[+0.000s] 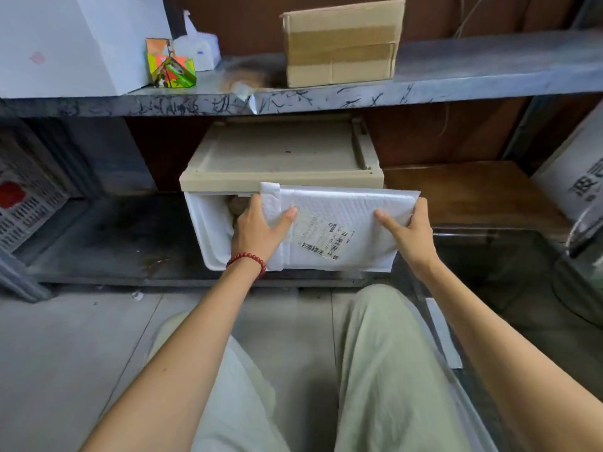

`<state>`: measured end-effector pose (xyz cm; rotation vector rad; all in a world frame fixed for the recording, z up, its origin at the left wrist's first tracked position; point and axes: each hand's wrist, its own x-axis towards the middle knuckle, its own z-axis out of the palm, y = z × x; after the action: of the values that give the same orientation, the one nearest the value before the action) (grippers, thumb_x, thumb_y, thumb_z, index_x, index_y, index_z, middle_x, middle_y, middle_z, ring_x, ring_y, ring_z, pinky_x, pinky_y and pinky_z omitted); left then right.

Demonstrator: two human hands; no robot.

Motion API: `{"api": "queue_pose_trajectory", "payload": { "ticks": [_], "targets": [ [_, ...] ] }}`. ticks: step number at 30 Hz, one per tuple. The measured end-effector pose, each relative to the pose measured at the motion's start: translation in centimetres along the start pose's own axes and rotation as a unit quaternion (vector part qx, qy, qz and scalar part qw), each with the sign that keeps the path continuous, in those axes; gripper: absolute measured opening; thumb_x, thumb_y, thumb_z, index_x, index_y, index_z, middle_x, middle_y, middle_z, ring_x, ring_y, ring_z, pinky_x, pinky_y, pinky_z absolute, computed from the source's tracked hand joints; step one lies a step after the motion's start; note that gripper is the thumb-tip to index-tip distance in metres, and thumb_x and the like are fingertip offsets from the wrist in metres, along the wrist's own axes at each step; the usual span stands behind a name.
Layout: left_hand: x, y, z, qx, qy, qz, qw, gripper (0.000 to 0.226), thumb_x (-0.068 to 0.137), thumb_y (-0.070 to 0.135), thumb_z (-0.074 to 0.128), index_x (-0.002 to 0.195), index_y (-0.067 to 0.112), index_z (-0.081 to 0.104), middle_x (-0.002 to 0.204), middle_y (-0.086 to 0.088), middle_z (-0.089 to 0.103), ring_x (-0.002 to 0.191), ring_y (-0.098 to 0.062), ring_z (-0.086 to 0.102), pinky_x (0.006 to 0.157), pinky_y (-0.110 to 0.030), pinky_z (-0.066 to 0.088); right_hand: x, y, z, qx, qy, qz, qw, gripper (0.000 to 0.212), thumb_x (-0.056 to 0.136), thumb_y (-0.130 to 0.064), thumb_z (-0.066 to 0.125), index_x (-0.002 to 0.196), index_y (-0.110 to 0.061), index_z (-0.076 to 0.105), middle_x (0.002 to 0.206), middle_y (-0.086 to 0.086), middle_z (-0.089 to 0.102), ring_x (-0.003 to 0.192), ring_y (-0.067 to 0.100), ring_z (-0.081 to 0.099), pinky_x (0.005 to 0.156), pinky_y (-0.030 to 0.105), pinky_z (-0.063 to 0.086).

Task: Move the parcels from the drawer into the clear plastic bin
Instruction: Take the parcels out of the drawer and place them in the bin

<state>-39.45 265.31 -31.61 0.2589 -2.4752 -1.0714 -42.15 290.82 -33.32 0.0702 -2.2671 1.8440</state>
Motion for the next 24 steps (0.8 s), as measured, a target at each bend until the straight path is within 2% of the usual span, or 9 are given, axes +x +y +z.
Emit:
{"api": "queue_pose_trajectory", "payload": {
  "ticks": [3, 5, 7, 10, 13, 15, 19, 22, 24],
  "targets": [
    [0.5, 5.3, 3.4, -0.033, -0.028, 0.053, 0.998, 0.058, 0.069, 0.054, 0.077, 0.096, 0.021, 0.038, 0.081, 0.01, 0.049, 0.069, -0.006, 0.05, 0.053, -0.023, 0.038, -0.1, -0.1, -5.2, -0.01, 0.076, -0.014, 0.997, 0.063, 0.084, -0.033, 0.072, 0.131, -0.015, 0.035, 0.121, -0.001, 0.052, 0.104, 0.01, 0.057, 0.085, 0.028, 0.052],
    [0.3, 8.7, 6.2, -0.071, -0.068, 0.071, 0.993, 0.059, 0.07, 0.047, 0.079, 0.104, 0.021, 0.038, 0.09, 0.008, 0.055, 0.076, -0.01, 0.056, 0.059, -0.025, 0.047, -0.6, 0.3, -8.9, -0.012, 0.137, -0.005, 0.99, 0.062, 0.084, -0.036, 0.071, 0.132, -0.016, 0.038, 0.121, -0.002, 0.054, 0.105, 0.011, 0.057, 0.084, 0.027, 0.051],
    [-0.6, 11.3, 9.3, -0.113, -0.107, 0.077, 0.985, 0.056, 0.072, 0.039, 0.079, 0.109, 0.019, 0.042, 0.1, 0.004, 0.059, 0.087, -0.017, 0.061, 0.067, -0.032, 0.053, -1.3, 1.3, -12.6, -0.014, 0.184, 0.025, 0.982, 0.061, 0.083, -0.039, 0.071, 0.132, -0.018, 0.041, 0.122, -0.002, 0.056, 0.108, 0.015, 0.058, 0.09, 0.034, 0.05],
    [-2.7, 13.7, 13.9, -0.179, -0.161, 0.057, 0.969, 0.05, 0.072, 0.032, 0.081, 0.107, 0.019, 0.048, 0.101, 0.004, 0.061, 0.095, -0.019, 0.063, 0.08, -0.037, 0.054, -3.2, 3.7, -17.8, -0.026, 0.22, 0.106, 0.969, 0.057, 0.081, -0.043, 0.072, 0.127, -0.015, 0.051, 0.122, 0.002, 0.061, 0.111, 0.022, 0.059, 0.098, 0.047, 0.048],
    [-4.7, 14.9, 18.1, -0.211, -0.188, 0.03, 0.959, 0.046, 0.07, 0.029, 0.083, 0.102, 0.022, 0.049, 0.097, 0.005, 0.063, 0.092, -0.018, 0.063, 0.08, -0.034, 0.053, -5.6, 6.5, -21.7, -0.01, 0.243, 0.17, 0.955, 0.046, 0.079, -0.039, 0.076, 0.115, -0.014, 0.063, 0.112, 0.003, 0.067, 0.105, 0.024, 0.063, 0.096, 0.05, 0.049],
    [-6.0, 15.0, 20.5, -0.217, -0.204, 0.007, 0.955, 0.046, 0.071, 0.029, 0.082, 0.101, 0.023, 0.049, 0.096, 0.006, 0.062, 0.089, -0.016, 0.061, 0.078, -0.032, 0.052, -7.0, 8.2, -23.5, -0.007, 0.258, 0.201, 0.945, 0.04, 0.076, -0.038, 0.078, 0.108, -0.017, 0.066, 0.106, 0.0, 0.069, 0.1, 0.021, 0.064, 0.091, 0.047, 0.052],
    [-8.3, 14.3, 23.5, -0.248, -0.176, -0.082, 0.949, 0.039, 0.077, 0.029, 0.078, 0.101, 0.025, 0.047, 0.09, 0.011, 0.055, 0.079, -0.01, 0.055, 0.061, -0.02, 0.04, -8.9, 11.6, -24.7, 0.036, 0.239, 0.261, 0.935, 0.029, 0.078, -0.034, 0.078, 0.102, -0.019, 0.069, 0.099, -0.001, 0.071, 0.084, 0.014, 0.066, 0.062, 0.024, 0.052],
    [-7.6, 14.2, 24.2, -0.217, -0.151, -0.093, 0.96, 0.044, 0.081, 0.031, 0.074, 0.114, 0.018, 0.048, 0.104, 0.003, 0.058, 0.093, -0.02, 0.055, 0.073, -0.026, 0.041, -9.1, 13.7, -23.2, 0.094, 0.208, 0.299, 0.927, 0.032, 0.082, -0.025, 0.076, 0.11, -0.012, 0.067, 0.098, 0.01, 0.072, 0.073, 0.022, 0.066, 0.062, 0.03, 0.055],
    [-6.8, 13.8, 24.4, -0.185, -0.149, -0.087, 0.967, 0.051, 0.083, 0.03, 0.072, 0.123, 0.015, 0.045, 0.115, -0.003, 0.059, 0.102, -0.025, 0.055, 0.08, -0.028, 0.041, -8.7, 14.6, -21.6, 0.143, 0.218, 0.316, 0.912, 0.033, 0.083, -0.022, 0.075, 0.112, -0.01, 0.064, 0.104, 0.012, 0.07, 0.082, 0.024, 0.068, 0.067, 0.031, 0.056]
  ]
}}
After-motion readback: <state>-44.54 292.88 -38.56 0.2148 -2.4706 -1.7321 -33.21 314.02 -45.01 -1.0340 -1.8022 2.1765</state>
